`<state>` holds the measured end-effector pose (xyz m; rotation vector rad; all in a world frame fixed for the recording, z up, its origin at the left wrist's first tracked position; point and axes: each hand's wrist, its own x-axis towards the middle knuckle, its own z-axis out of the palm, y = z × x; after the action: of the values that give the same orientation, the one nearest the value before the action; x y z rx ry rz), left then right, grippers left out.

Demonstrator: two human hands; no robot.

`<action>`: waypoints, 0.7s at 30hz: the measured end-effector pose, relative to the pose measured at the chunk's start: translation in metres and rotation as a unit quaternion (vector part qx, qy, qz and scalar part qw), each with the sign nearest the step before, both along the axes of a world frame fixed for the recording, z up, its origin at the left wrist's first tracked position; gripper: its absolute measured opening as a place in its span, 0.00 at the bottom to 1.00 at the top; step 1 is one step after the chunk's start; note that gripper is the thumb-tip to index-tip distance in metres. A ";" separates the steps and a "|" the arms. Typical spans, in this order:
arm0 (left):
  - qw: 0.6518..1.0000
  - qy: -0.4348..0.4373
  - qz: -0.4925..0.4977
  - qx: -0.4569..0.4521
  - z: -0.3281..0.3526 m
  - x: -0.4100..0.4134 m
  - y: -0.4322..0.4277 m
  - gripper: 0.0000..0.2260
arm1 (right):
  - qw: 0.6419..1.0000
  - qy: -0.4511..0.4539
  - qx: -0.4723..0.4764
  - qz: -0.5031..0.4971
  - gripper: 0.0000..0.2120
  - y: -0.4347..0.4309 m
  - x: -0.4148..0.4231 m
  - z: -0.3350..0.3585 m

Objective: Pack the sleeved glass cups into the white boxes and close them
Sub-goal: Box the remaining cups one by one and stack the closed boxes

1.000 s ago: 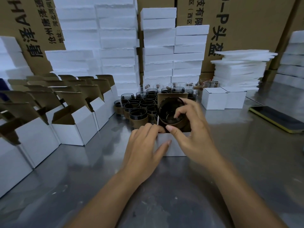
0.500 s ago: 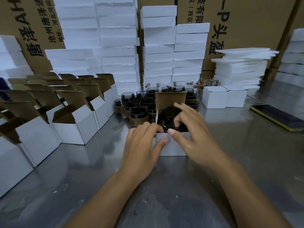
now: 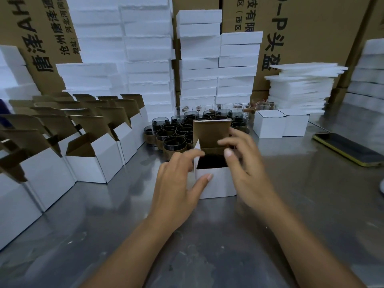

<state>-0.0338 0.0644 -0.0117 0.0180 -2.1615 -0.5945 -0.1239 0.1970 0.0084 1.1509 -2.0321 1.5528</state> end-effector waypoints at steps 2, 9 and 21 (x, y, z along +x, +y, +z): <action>0.997 0.001 -0.029 0.073 0.001 0.001 0.001 0.19 | 0.993 -0.063 -0.103 -0.011 0.11 -0.002 -0.001 0.002; 0.988 -0.050 -0.067 0.132 -0.002 -0.001 0.000 0.16 | 0.949 -0.303 -0.084 0.037 0.26 -0.004 -0.012 -0.003; 0.985 -0.053 -0.045 0.155 0.000 -0.005 -0.002 0.07 | 0.961 -0.248 -0.085 0.093 0.26 -0.001 -0.010 0.002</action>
<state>-0.0388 0.0619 -0.0117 0.1232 -2.1594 -0.9977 -0.1337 0.1964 0.0101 0.9792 -2.0657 2.2474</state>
